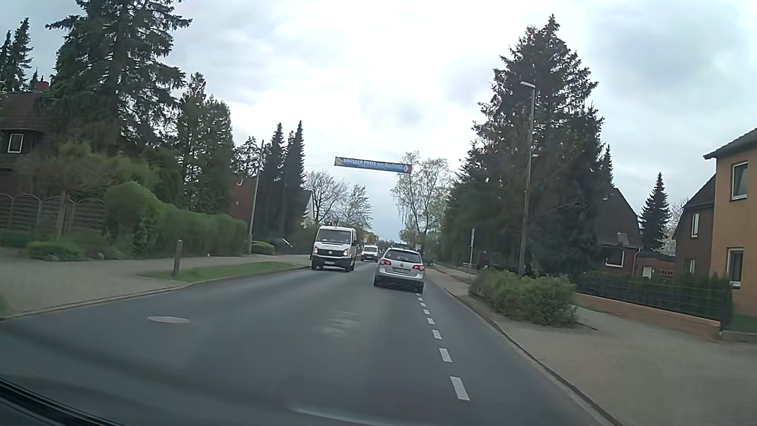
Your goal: Follow the waypoints while adhering to traffic rules and regulations
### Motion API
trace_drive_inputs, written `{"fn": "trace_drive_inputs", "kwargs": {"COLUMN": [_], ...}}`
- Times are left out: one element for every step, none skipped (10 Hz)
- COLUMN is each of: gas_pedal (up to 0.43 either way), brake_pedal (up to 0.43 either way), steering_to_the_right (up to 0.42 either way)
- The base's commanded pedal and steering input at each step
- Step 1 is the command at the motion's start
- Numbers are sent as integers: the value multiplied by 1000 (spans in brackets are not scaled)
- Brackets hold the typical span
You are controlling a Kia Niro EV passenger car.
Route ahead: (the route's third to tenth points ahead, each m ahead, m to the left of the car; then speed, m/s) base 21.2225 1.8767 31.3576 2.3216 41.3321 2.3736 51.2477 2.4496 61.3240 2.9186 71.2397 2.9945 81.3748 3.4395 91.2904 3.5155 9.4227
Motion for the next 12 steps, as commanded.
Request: {"fn": "trace_drive_inputs", "kwargs": {"gas_pedal": [177, 177, 177, 177, 177, 177, 177, 177, 189, 189, 189, 189], "brake_pedal": [0, 0, 0, 0, 0, 0, 0, 0, 0, 0, 0, 0], "steering_to_the_right": [-2, -2, -2, -2, -2, -2, -2, -2, -3, -5, -5, -5]}}
